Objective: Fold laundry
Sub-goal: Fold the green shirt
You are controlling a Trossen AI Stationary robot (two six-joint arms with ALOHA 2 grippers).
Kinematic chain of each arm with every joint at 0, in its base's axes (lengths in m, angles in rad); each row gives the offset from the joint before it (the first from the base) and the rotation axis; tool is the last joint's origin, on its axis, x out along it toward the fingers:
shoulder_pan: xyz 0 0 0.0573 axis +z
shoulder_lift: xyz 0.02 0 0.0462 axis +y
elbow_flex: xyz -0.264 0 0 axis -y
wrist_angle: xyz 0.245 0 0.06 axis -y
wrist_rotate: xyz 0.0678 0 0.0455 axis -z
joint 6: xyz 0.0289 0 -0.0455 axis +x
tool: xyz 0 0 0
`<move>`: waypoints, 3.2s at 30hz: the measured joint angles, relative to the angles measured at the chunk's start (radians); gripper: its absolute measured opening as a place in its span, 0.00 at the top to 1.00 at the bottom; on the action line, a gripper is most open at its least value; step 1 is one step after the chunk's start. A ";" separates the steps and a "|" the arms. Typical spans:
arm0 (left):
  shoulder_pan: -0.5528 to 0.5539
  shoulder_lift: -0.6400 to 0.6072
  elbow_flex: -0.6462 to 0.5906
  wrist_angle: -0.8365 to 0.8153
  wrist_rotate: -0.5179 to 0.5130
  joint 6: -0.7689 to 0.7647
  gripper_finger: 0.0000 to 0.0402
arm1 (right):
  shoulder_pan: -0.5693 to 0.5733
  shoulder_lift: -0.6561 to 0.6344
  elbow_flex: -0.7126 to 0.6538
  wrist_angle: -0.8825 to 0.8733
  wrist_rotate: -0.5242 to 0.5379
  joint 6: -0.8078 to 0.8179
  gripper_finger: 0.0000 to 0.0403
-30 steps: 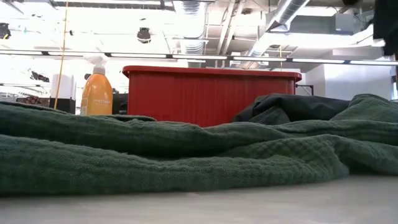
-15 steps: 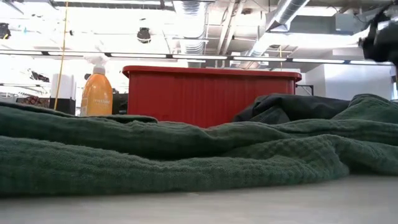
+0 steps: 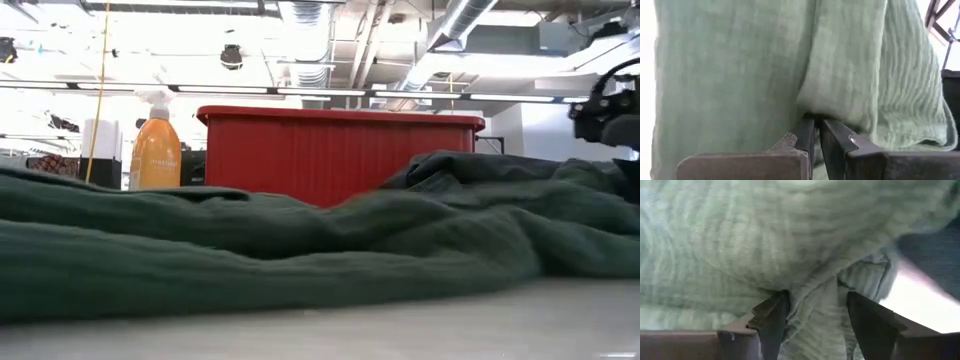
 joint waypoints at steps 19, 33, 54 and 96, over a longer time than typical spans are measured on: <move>0.033 -0.001 0.000 -0.019 -0.124 0.112 0.96 | 0.048 -0.174 0.236 -0.189 -0.040 -0.115 0.94; 0.333 -0.001 0.000 0.065 -0.084 0.580 0.96 | 0.085 -0.244 0.779 -0.693 -0.003 -0.384 0.94; 0.312 -0.005 0.000 0.198 0.367 0.603 0.96 | -0.151 -0.070 1.069 -0.820 0.052 -0.769 0.94; 0.896 0.711 0.831 0.320 0.577 1.097 1.00 | -0.138 -0.072 1.370 -0.835 -0.031 -0.943 0.94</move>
